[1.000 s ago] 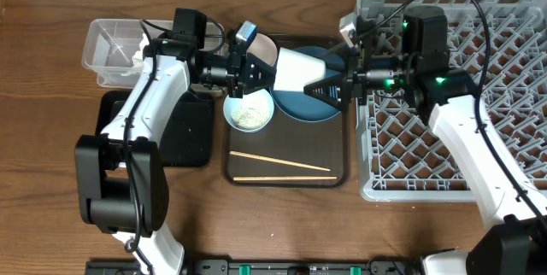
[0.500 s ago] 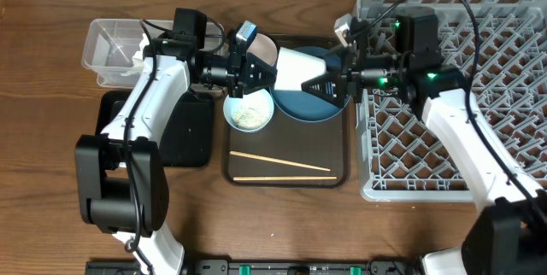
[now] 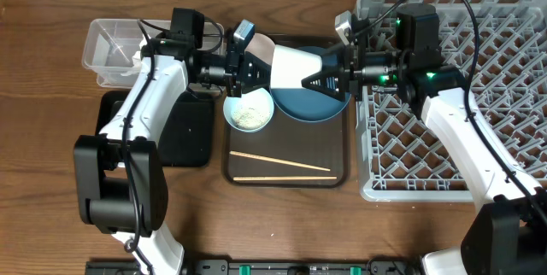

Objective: Sort waste into correct bins and load items into the dishwasher rack
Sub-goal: 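Lift the white cup with the left gripper and hand it to the right gripper, then carry the cup with the right gripper and place it upside down in the rack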

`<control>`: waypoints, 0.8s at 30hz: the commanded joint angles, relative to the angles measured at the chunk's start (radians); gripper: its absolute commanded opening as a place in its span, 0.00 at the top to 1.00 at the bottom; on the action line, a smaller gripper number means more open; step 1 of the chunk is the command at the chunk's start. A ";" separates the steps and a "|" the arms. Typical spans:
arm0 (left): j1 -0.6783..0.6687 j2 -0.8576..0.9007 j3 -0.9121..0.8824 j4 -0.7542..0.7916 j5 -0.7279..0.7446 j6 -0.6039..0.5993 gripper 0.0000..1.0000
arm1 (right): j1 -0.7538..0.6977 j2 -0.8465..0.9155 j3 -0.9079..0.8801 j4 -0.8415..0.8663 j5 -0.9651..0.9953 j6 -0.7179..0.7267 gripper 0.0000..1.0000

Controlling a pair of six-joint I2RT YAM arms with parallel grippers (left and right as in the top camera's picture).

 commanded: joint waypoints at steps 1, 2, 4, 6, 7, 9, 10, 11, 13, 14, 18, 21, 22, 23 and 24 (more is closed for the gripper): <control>-0.005 -0.027 -0.008 0.001 0.010 -0.006 0.94 | 0.013 0.006 0.012 0.007 -0.068 -0.009 0.59; -0.005 -0.027 -0.008 0.001 0.010 -0.006 0.93 | 0.013 0.006 0.012 0.006 -0.068 -0.009 0.59; -0.005 -0.027 -0.008 0.001 0.010 -0.006 0.90 | 0.013 0.006 0.012 0.007 -0.067 -0.009 0.60; -0.005 -0.027 -0.008 0.001 0.010 -0.006 0.84 | 0.011 0.006 0.012 0.007 -0.067 -0.009 0.62; -0.005 -0.027 -0.008 0.001 0.010 -0.006 0.83 | 0.006 0.006 0.012 0.007 -0.066 -0.005 0.62; -0.005 -0.027 -0.008 0.001 0.010 -0.006 0.74 | -0.011 0.006 0.012 0.008 -0.060 0.025 0.65; -0.005 -0.027 -0.008 0.001 0.010 -0.006 0.70 | -0.031 0.006 0.012 0.008 -0.059 0.047 0.67; -0.005 -0.027 -0.008 0.001 0.010 -0.006 0.69 | -0.048 0.006 0.012 0.007 -0.059 0.066 0.69; -0.005 -0.027 -0.008 0.001 0.010 -0.006 0.67 | -0.096 0.006 0.012 0.006 -0.059 0.109 0.73; -0.005 -0.027 -0.008 0.001 0.010 -0.006 0.67 | -0.124 0.006 0.012 0.005 -0.059 0.132 0.75; -0.005 -0.027 -0.008 0.001 0.008 -0.006 0.66 | -0.245 0.005 0.012 -0.032 -0.024 0.218 0.75; -0.005 -0.027 -0.008 0.001 -0.006 -0.006 0.66 | -0.317 -0.008 0.012 -0.113 0.083 0.238 0.76; -0.005 -0.027 -0.008 0.001 -0.016 -0.006 0.65 | -0.335 -0.019 0.012 -0.154 0.137 0.238 0.76; -0.005 -0.027 -0.008 0.001 -0.032 -0.006 0.62 | -0.350 -0.037 0.013 -0.203 0.204 0.237 0.76; -0.005 -0.027 -0.008 0.001 -0.050 -0.006 0.62 | -0.359 -0.056 0.013 -0.244 0.266 0.232 0.76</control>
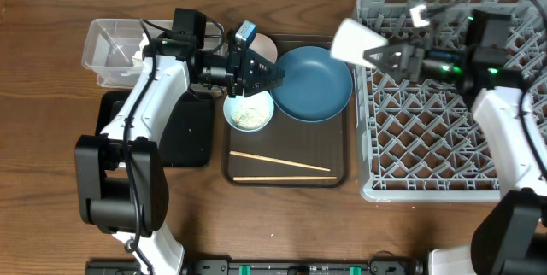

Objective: Sort waste into correct bins and load items into the dishwasher rack
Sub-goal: 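Carry the cup with the right gripper and place it upside down in the rack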

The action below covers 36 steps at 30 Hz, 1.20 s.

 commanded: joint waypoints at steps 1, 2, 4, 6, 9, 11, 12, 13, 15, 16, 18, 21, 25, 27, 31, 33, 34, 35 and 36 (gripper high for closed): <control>0.000 -0.027 -0.007 0.001 -0.059 0.009 0.61 | -0.028 -0.074 0.013 -0.084 0.221 0.022 0.75; 0.000 -0.027 -0.007 0.001 -0.082 0.009 0.61 | -0.029 -0.101 0.016 -0.124 0.286 0.016 0.75; 0.000 -0.027 -0.007 0.001 -0.150 0.009 0.61 | -0.025 -0.159 0.034 -0.204 0.407 0.005 0.74; 0.000 -0.027 -0.007 0.001 -0.211 0.009 0.61 | -0.019 -0.211 0.065 -0.289 0.522 0.005 0.75; 0.000 -0.027 -0.007 0.000 -0.280 0.009 0.61 | -0.012 -0.271 0.140 -0.446 0.693 0.005 0.75; 0.000 -0.027 -0.007 0.000 -0.325 0.009 0.61 | -0.006 -0.295 0.191 -0.560 0.800 0.004 0.77; -0.001 -0.027 -0.007 0.001 -0.350 0.009 0.61 | -0.006 -0.303 0.209 -0.607 0.840 0.002 0.78; 0.000 -0.028 -0.007 0.001 -0.374 0.009 0.61 | -0.004 -0.307 0.228 -0.656 0.878 0.000 0.78; 0.000 -0.034 -0.007 0.000 -0.444 0.010 0.61 | 0.002 -0.309 0.257 -0.748 0.938 0.002 0.78; -0.001 -0.040 -0.007 0.000 -0.484 0.010 0.61 | 0.004 -0.309 0.264 -0.787 0.955 0.002 0.78; -0.001 -0.058 -0.007 0.000 -0.568 0.010 0.61 | 0.006 -0.309 0.267 -0.845 0.973 0.006 0.78; -0.001 -0.102 -0.007 -0.013 -0.728 0.014 0.61 | 0.006 -0.305 0.267 -0.930 0.998 0.014 0.78; -0.004 -0.177 -0.007 -0.054 -1.000 0.026 0.60 | 0.006 -0.283 0.267 -0.997 1.038 0.019 0.78; -0.011 -0.208 -0.007 -0.084 -1.141 0.029 0.60 | 0.006 -0.262 0.267 -1.020 1.047 0.028 0.78; -0.028 -0.235 -0.007 -0.129 -1.316 0.033 0.58 | 0.006 -0.206 0.267 -1.052 1.047 0.033 0.78; -0.033 -0.235 -0.007 -0.148 -1.354 0.033 0.57 | 0.006 -0.167 0.267 -1.069 1.047 0.032 0.78; -0.034 -0.235 -0.007 -0.157 -1.361 0.033 0.57 | 0.006 -0.153 0.268 -1.073 1.047 0.032 0.78; -0.034 -0.235 -0.007 -0.168 -1.363 0.037 0.57 | 0.006 -0.130 0.269 -1.080 1.048 0.032 0.78; -0.034 -0.235 -0.007 -0.180 -1.365 0.041 0.57 | 0.006 -0.110 0.272 -1.085 1.048 0.032 0.78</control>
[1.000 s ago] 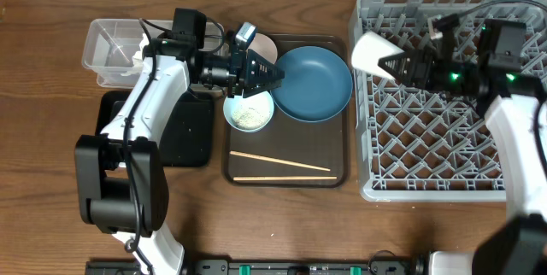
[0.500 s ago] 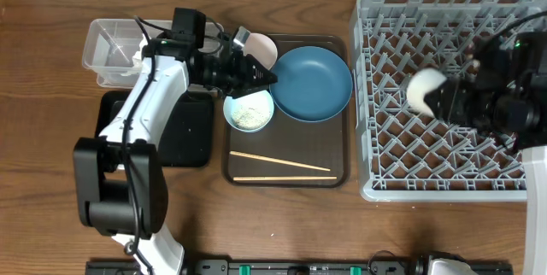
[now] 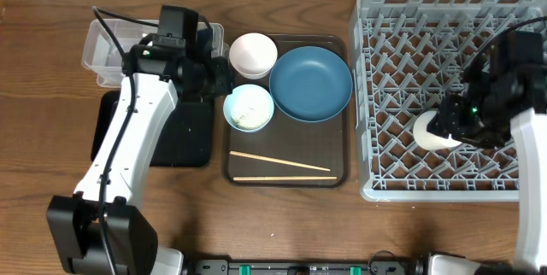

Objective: Sort waste into correct bins and load items into the dishwasher rack
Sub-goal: 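Carry the cup with the right gripper and place it upside down in the rack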

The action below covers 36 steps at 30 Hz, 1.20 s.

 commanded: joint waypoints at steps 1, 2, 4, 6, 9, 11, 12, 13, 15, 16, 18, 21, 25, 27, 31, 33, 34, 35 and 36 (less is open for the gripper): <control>-0.002 0.000 -0.006 -0.024 -0.118 0.019 0.57 | 0.008 0.061 0.019 -0.013 0.013 0.011 0.78; -0.002 0.000 -0.006 -0.028 -0.127 0.019 0.57 | 0.008 0.076 0.021 -0.014 0.013 0.011 0.79; -0.002 0.000 -0.006 -0.034 -0.145 0.019 0.57 | 0.010 0.103 0.023 -0.016 0.014 0.011 0.80; -0.002 0.000 -0.006 -0.037 -0.158 0.019 0.57 | 0.009 0.122 0.023 -0.021 0.014 0.011 0.80; -0.002 0.000 -0.006 -0.039 -0.158 0.019 0.57 | 0.009 0.132 0.023 -0.059 0.049 0.016 0.82; -0.002 0.000 -0.006 -0.039 -0.158 0.019 0.57 | 0.009 0.132 0.023 -0.089 0.082 0.023 0.81; -0.002 0.000 -0.006 -0.039 -0.158 0.019 0.57 | 0.009 0.132 0.023 -0.096 0.087 0.022 0.81; -0.002 0.000 -0.006 -0.039 -0.158 0.019 0.57 | 0.010 0.132 0.023 -0.099 0.092 0.022 0.81; -0.002 0.000 -0.006 -0.039 -0.158 0.019 0.57 | 0.010 0.132 0.023 -0.093 0.092 0.022 0.81; -0.002 0.000 -0.006 -0.039 -0.158 0.019 0.57 | 0.010 0.132 0.023 -0.085 0.096 0.023 0.80; -0.002 0.000 -0.006 -0.040 -0.158 0.019 0.57 | 0.010 0.133 0.023 -0.071 0.099 0.023 0.80; -0.002 0.000 -0.006 -0.041 -0.158 0.019 0.57 | 0.010 0.135 0.023 -0.060 0.099 0.023 0.80; -0.002 0.000 -0.006 -0.041 -0.158 0.019 0.56 | 0.016 0.136 0.023 -0.084 0.099 0.030 0.81; -0.002 0.000 -0.006 -0.041 -0.158 0.019 0.57 | 0.030 0.136 0.022 -0.103 0.099 0.032 0.81; -0.002 0.000 -0.006 -0.041 -0.158 0.019 0.56 | 0.075 0.136 0.009 -0.116 0.104 0.052 0.78; -0.002 0.000 -0.006 -0.042 -0.158 0.019 0.57 | 0.093 0.136 -0.005 -0.113 0.136 0.079 0.77; -0.002 0.000 -0.006 -0.042 -0.158 0.019 0.56 | 0.097 0.136 -0.012 -0.113 0.150 0.089 0.78; -0.002 0.000 -0.006 -0.042 -0.158 0.019 0.56 | 0.099 0.136 -0.019 -0.113 0.161 0.098 0.78; -0.002 0.000 -0.006 -0.042 -0.158 0.019 0.56 | 0.099 0.136 -0.025 -0.113 0.168 0.106 0.78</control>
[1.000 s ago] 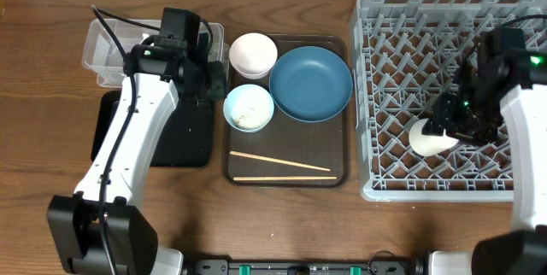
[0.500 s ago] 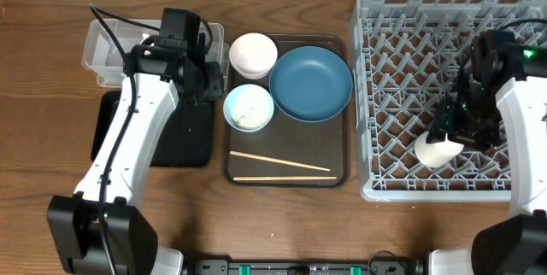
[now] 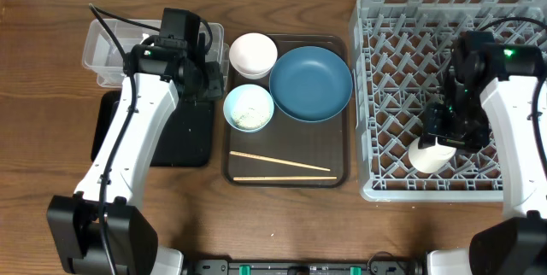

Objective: Sort waste into correct bins and load items into the dishwasher rack
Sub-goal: 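Carry the cup with the right gripper and place it upside down in the rack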

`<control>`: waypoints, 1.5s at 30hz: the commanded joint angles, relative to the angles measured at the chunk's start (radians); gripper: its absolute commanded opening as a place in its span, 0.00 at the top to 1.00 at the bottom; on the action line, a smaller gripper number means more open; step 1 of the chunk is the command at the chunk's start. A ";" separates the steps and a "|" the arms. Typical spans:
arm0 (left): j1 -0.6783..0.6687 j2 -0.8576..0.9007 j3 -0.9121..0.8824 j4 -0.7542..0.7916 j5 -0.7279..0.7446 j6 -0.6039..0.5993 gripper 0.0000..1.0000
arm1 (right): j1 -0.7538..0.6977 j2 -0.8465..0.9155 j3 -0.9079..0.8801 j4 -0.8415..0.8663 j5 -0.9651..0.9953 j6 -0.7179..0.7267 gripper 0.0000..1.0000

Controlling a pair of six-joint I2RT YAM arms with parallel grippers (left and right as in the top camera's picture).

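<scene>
My right gripper [image 3: 436,141] reaches down onto a white cup [image 3: 430,158] in the front right part of the grey dishwasher rack [image 3: 385,96], its fingers closed on the cup's top. On the dark tray [image 3: 286,143] lie a white bowl [image 3: 253,54], a blue plate [image 3: 311,83], a light blue bowl with rice [image 3: 249,108] and two chopsticks [image 3: 282,164]. My left gripper [image 3: 211,78] hangs at the tray's left edge, beside the rice bowl; its fingers are hidden under the wrist.
A clear plastic bin [image 3: 107,49] stands at the back left, with a black bin [image 3: 184,134] in front of it, both under my left arm. The rack fills the right side of the wooden table.
My right gripper and the white cup have shifted toward the front of the rack. The left arm has barely moved.
First both grippers met at the white cup above the back of the tray. Then the right gripper held the cup over the rack's back left corner, the left still over the tray. Later the cup was in the rack's right middle and the left arm at the tray's edge.
</scene>
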 commanded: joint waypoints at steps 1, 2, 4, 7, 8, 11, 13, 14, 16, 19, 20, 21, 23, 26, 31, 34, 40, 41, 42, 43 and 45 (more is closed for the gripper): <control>-0.001 0.000 -0.006 -0.007 -0.010 0.014 0.56 | 0.009 0.001 -0.022 0.000 0.053 0.051 0.78; -0.001 0.000 -0.006 -0.007 -0.010 0.014 0.56 | 0.008 0.001 -0.026 0.000 0.054 0.052 0.78; -0.001 0.000 -0.006 -0.007 -0.010 0.014 0.56 | 0.008 0.001 -0.032 0.009 0.054 0.052 0.78; -0.001 0.000 -0.006 -0.007 -0.010 0.014 0.56 | 0.008 0.001 -0.050 0.043 0.056 0.052 0.79; -0.001 0.000 -0.006 -0.007 -0.010 0.014 0.56 | 0.008 0.001 -0.057 0.054 0.056 0.052 0.80; -0.001 0.000 -0.006 -0.007 -0.010 0.014 0.56 | 0.008 0.001 -0.100 0.092 0.052 0.052 0.81; -0.001 0.000 -0.006 -0.007 -0.010 0.014 0.56 | 0.008 0.001 -0.133 0.113 0.051 0.053 0.80; -0.001 0.000 -0.006 -0.007 -0.010 0.014 0.56 | 0.008 0.001 -0.154 0.125 0.048 0.052 0.81; -0.001 0.000 -0.006 -0.007 -0.010 0.014 0.56 | 0.008 0.001 -0.182 0.143 0.040 0.053 0.81; -0.001 0.000 -0.006 -0.007 -0.010 0.014 0.56 | 0.008 0.001 -0.207 0.173 0.022 0.052 0.80; -0.001 0.000 -0.006 -0.007 -0.010 0.014 0.56 | 0.008 0.001 -0.210 0.179 0.020 0.052 0.78; -0.001 0.000 -0.006 -0.007 -0.010 0.014 0.56 | 0.008 0.001 -0.211 0.184 0.018 0.052 0.75; -0.001 0.000 -0.006 -0.007 -0.010 0.014 0.56 | 0.008 0.001 -0.211 0.195 0.018 0.052 0.73; -0.001 0.000 -0.006 -0.007 -0.010 0.014 0.56 | 0.008 0.001 -0.211 0.195 0.018 0.052 0.73; -0.001 0.000 -0.006 -0.007 -0.010 0.014 0.56 | 0.008 0.001 -0.211 0.195 0.018 0.052 0.26; -0.001 0.000 -0.006 -0.007 -0.010 0.014 0.56 | 0.008 0.001 -0.211 0.195 0.018 0.053 0.06; -0.001 0.000 -0.006 -0.010 -0.010 0.014 0.56 | 0.008 0.001 -0.210 0.195 0.018 0.053 0.02; -0.001 0.000 -0.006 -0.011 -0.010 0.014 0.56 | 0.008 0.001 -0.208 0.195 0.018 0.053 0.02; -0.001 0.000 -0.006 -0.011 -0.010 0.014 0.56 | 0.008 0.001 -0.203 0.195 0.018 0.054 0.02; -0.001 0.000 -0.006 -0.012 -0.010 0.014 0.56 | 0.008 0.001 -0.196 0.193 0.018 0.058 0.03; -0.001 0.000 -0.006 -0.014 -0.010 0.014 0.56 | 0.008 0.001 -0.167 0.185 0.018 0.061 0.02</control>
